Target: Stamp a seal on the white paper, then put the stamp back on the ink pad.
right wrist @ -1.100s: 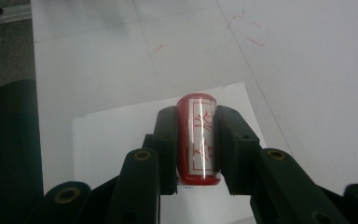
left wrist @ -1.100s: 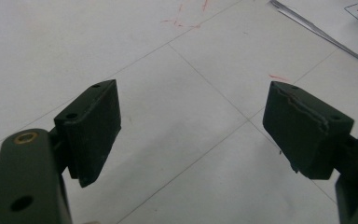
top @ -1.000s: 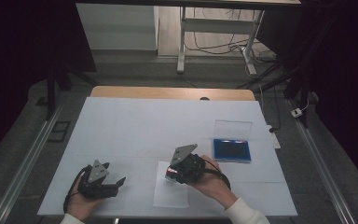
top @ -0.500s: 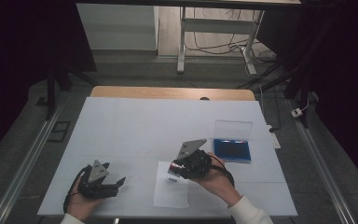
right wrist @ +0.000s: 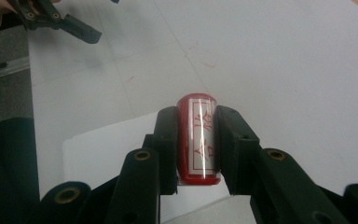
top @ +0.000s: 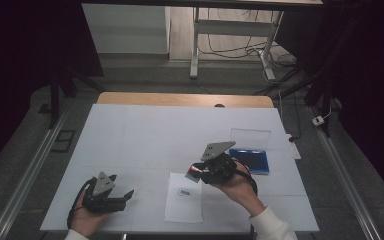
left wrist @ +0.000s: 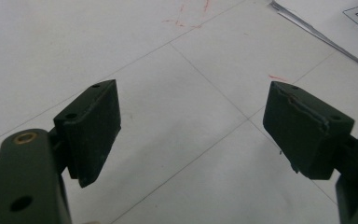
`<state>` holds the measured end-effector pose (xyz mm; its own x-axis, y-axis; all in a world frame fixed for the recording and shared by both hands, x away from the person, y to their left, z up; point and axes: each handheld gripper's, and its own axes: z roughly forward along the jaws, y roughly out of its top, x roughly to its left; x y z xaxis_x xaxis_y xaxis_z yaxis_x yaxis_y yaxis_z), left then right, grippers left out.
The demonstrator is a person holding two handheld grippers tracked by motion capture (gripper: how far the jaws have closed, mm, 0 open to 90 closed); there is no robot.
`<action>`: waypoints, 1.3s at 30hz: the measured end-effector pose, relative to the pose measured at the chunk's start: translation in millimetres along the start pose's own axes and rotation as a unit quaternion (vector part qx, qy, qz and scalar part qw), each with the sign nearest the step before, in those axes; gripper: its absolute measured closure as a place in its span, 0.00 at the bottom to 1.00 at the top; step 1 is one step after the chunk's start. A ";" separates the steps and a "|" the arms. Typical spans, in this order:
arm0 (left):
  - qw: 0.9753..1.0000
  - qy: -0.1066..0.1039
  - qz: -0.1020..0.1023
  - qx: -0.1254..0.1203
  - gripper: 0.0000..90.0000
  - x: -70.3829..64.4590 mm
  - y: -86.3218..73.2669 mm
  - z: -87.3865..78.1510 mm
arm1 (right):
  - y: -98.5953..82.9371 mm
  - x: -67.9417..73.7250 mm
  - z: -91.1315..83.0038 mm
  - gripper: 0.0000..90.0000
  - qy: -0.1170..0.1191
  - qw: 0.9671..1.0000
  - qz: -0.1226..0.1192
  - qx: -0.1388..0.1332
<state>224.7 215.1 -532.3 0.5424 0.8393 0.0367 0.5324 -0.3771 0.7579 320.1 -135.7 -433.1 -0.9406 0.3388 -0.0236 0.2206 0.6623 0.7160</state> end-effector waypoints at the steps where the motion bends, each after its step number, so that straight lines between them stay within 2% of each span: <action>1: 1.000 0.000 0.001 0.001 0.21 -0.3 0.2 0.2 | -0.5 -1.4 -1.4 0.78 -0.002 1.000 0.001 -0.003; 25: 1.000 0.001 0.005 0.002 0.21 -1.7 0.3 1.0 | -11.9 -29.6 -31.3 0.78 -0.049 0.998 0.029 -0.024; 39: 1.000 -0.002 0.007 0.002 0.21 -0.9 0.7 1.6 | -26.9 -52.7 -47.5 0.78 -0.097 0.993 0.062 -0.016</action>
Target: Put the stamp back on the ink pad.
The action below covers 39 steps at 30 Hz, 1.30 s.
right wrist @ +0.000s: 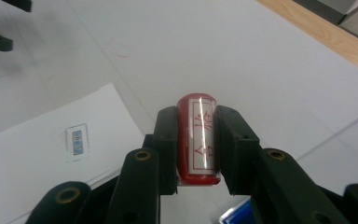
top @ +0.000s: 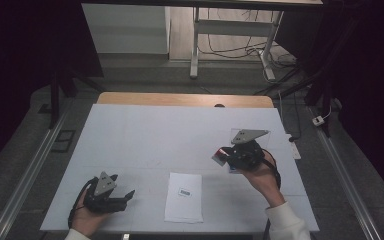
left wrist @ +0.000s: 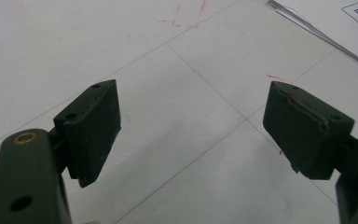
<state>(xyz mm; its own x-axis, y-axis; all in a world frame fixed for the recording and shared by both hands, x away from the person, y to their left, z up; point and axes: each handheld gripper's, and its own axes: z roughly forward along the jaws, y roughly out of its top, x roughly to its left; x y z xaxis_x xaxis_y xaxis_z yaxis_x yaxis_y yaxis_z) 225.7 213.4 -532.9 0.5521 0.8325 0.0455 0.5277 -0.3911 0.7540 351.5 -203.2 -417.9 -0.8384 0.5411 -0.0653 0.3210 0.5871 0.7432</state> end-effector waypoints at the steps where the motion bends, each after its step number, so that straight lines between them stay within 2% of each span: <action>1: 1.000 0.000 0.000 0.000 0.21 0.0 -0.1 -0.1 | -0.6 -1.8 -1.3 0.78 -0.005 1.000 0.000 0.003; 7: 1.000 0.000 0.000 0.000 0.21 0.1 0.2 0.5 | -4.4 -11.3 -7.7 0.78 -0.018 1.000 0.010 0.002; 16: 1.000 0.001 0.001 0.001 0.21 -0.4 0.1 0.7 | -12.9 -26.0 -10.9 0.78 -0.045 0.999 0.020 0.015; 28: 1.000 0.002 0.002 0.003 0.21 -0.9 0.1 1.0 | -29.3 -49.4 -15.3 0.78 -0.096 0.993 0.042 0.045; 39: 1.000 0.001 0.002 0.001 0.21 0.3 0.0 0.7 | -39.9 -58.1 -6.8 0.78 -0.108 0.989 0.050 0.086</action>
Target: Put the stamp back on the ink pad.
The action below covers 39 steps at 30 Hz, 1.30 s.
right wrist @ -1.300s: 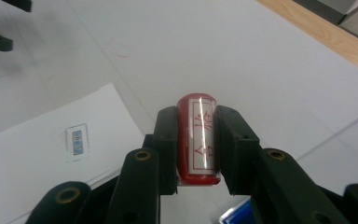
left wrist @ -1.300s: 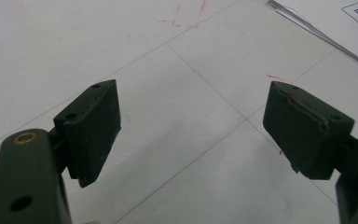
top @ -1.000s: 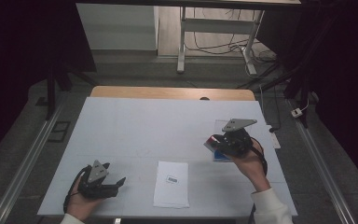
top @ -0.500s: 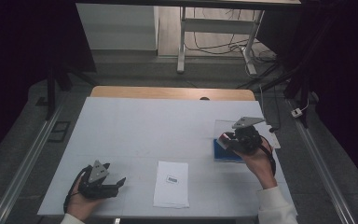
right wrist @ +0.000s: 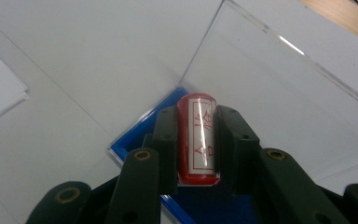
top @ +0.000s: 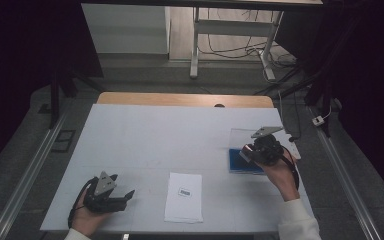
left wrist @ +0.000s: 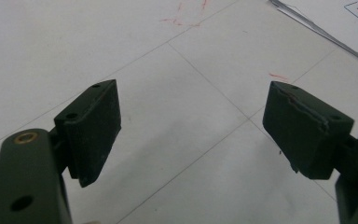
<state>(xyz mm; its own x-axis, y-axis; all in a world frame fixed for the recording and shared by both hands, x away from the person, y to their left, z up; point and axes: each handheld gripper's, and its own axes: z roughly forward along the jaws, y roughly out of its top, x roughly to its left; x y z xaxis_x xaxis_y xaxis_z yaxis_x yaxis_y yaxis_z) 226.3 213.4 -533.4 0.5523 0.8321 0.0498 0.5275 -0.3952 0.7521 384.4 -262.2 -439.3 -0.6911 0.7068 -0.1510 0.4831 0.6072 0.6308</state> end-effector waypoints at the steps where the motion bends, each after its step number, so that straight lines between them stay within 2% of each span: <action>1: 1.000 -0.001 0.001 0.000 0.21 -0.1 -0.1 -0.1 | -0.5 -0.7 1.3 0.78 -0.002 1.000 -0.003 0.004; 6: 1.000 0.000 0.001 0.001 0.21 0.4 0.1 -0.4 | -3.7 -1.5 9.3 0.78 -0.013 1.000 -0.006 0.022; 13: 1.000 0.000 0.002 0.002 0.21 0.1 0.7 0.8 | -9.9 -3.0 18.3 0.78 -0.005 0.999 -0.001 0.039; 21: 1.000 -0.002 0.001 0.000 0.21 0.4 0.4 0.2 | -10.7 -1.7 22.9 0.77 0.001 0.999 -0.007 0.048; 23: 1.000 -0.002 0.001 0.000 0.21 0.4 0.4 0.2 | -10.6 -2.0 21.7 0.73 0.005 0.999 -0.003 0.041; 26: 1.000 -0.002 0.001 0.000 0.21 0.4 0.4 0.2 | -9.7 -2.7 18.1 0.58 0.006 1.000 0.004 0.028; 30: 1.000 0.000 0.000 0.001 0.21 0.9 0.3 0.3 | -8.5 -2.2 9.3 0.48 0.015 1.000 0.018 -0.004; 34: 1.000 -0.001 -0.001 0.002 0.21 0.9 0.3 0.2 | -9.0 -1.1 1.0 0.43 0.022 0.999 0.027 -0.033; 39: 1.000 -0.004 -0.005 0.001 0.21 1.3 0.2 0.0 | -15.1 6.5 -9.3 0.40 0.015 0.998 0.029 -0.059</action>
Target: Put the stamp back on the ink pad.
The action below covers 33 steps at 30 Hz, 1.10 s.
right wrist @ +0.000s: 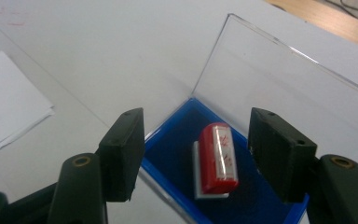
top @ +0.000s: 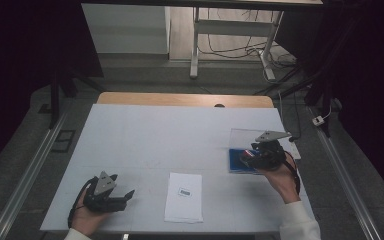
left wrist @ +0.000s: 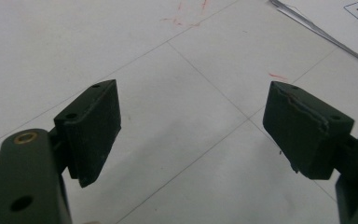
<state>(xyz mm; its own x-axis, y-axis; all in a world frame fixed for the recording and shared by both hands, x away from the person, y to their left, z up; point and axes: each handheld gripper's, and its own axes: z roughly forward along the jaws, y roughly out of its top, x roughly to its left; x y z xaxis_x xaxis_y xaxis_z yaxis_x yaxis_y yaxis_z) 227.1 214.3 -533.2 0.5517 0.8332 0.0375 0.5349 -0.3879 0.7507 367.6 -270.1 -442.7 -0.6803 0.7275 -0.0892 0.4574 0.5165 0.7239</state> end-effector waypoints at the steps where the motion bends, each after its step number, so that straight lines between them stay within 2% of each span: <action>1: 1.000 -0.001 -0.001 0.000 0.21 0.1 -0.1 0.0 | -1.8 2.1 -3.0 0.40 -0.001 1.000 0.001 -0.004; 9: 1.000 -0.008 -0.005 -0.004 0.21 0.3 -0.2 -1.9 | -23.8 18.3 -26.3 0.40 -0.002 0.999 0.004 -0.054; 17: 1.000 -0.014 -0.006 -0.002 0.21 0.5 -0.2 -1.6 | -56.2 33.6 -37.9 0.41 0.038 0.996 0.008 -0.079; 22: 1.000 -0.016 -0.006 -0.001 0.21 0.3 -0.1 -1.1 | -75.1 39.7 -39.3 0.41 0.041 0.996 0.001 -0.083; 25: 1.000 -0.017 -0.006 0.000 0.21 0.2 -0.2 -1.0 | -86.4 38.8 -39.2 0.41 0.048 0.995 0.012 -0.089; 27: 1.000 -0.017 -0.006 0.000 0.21 0.2 -0.2 -1.0 | -92.5 38.0 -38.9 0.41 0.041 0.995 0.007 -0.085; 33: 1.000 -0.015 -0.005 0.000 0.21 0.7 0.1 -0.9 | -99.3 35.5 -33.2 0.41 0.046 0.995 0.009 -0.086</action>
<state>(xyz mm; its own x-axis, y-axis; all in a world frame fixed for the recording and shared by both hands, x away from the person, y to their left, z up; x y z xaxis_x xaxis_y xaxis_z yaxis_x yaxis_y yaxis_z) 227.0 215.2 -532.5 0.5655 0.8247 0.0103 0.5401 -0.3797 0.7511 279.1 -310.6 -495.1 -0.7264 0.6870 -0.0182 0.3705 0.4137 0.8316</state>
